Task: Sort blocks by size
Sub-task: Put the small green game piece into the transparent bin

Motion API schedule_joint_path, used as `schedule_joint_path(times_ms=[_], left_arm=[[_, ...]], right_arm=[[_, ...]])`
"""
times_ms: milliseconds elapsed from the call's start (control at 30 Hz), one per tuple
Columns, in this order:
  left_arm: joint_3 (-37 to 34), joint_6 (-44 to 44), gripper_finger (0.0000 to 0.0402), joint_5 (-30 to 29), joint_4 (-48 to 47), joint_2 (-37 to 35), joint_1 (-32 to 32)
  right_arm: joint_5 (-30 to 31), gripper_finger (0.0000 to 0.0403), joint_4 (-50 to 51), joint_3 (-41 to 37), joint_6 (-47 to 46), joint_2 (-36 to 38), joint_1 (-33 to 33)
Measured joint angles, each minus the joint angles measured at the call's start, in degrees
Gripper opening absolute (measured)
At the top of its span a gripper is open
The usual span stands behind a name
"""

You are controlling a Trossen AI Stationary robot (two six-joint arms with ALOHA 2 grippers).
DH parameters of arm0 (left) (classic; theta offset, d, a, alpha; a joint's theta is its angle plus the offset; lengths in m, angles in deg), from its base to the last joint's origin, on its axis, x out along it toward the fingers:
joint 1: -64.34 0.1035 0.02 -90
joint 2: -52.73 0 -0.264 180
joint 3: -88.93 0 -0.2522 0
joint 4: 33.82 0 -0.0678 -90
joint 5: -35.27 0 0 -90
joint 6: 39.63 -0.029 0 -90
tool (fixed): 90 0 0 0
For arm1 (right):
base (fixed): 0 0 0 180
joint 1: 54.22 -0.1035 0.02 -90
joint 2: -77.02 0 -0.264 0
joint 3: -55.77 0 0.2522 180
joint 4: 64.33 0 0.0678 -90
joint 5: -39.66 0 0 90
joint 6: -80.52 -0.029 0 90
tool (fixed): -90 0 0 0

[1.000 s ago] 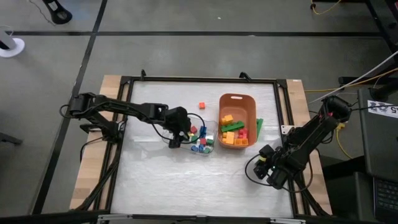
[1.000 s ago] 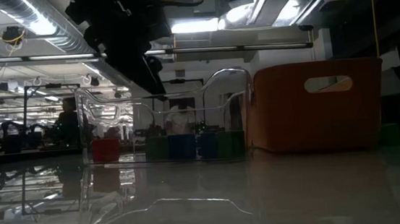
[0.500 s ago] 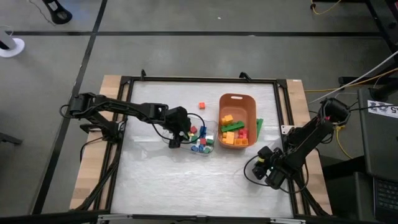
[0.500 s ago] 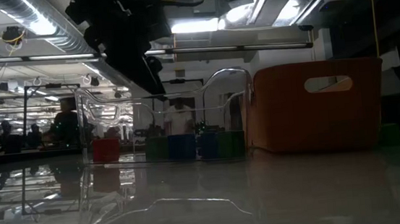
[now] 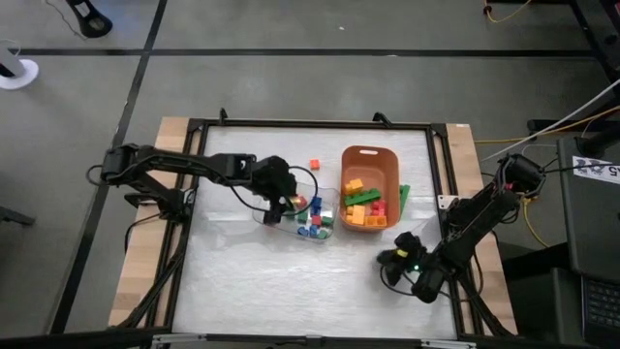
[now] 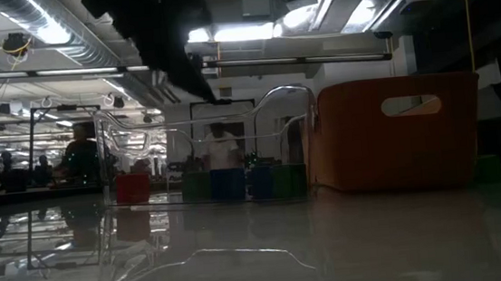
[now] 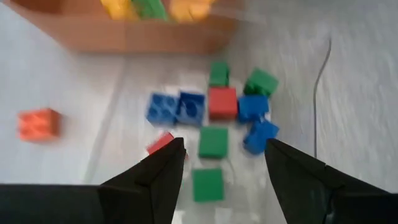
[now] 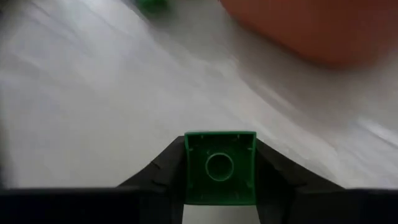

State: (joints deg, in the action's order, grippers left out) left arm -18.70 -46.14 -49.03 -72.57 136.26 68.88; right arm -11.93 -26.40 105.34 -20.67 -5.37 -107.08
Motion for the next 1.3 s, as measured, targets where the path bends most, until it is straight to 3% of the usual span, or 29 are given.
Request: schedule_joint_path(times_ms=[200, 333, 400, 533, 700, 933, 1300], left_arm=[[2.6, -3.2, 0.0210, 0.0, 0.6, -2.2, 2.6], [3.2, -3.5, 0.0210, 0.0, 1.9, -2.6, 4.8], [3.2, -4.5, 0.0210, 0.0, 2.4, -2.6, 6.0], [3.2, -5.5, 0.0210, 0.0, 2.6, -2.6, 8.7], [3.2, -2.6, 0.0210, 0.0, 4.3, -2.6, 11.6], [3.2, -4.5, 0.0210, 0.0, 5.0, -2.5, 14.1], [3.1, -3.2, 0.0210, -0.1, 12.6, 0.0, 17.9]], right_arm=[[17.8, 0.0146, -19.4, 0.0, 15.0, 0.0, 2.9], [19.3, 0.0145, -30.6, 0.1, 30.9, -0.1, 10.0], [16.8, 0.0143, -35.8, 0.1, 39.7, -0.3, 14.6], [6.0, 0.0145, -45.4, 0.1, 56.0, -0.3, 24.4], [-7.9, 0.0151, -50.8, 1.9, 67.6, -0.3, 32.7], [-9.7, 0.0153, -50.8, 3.7, 75.9, -0.3, 38.4], [-19.4, 0.0154, -57.2, 4.4, 76.2, -6.8, 44.5]])
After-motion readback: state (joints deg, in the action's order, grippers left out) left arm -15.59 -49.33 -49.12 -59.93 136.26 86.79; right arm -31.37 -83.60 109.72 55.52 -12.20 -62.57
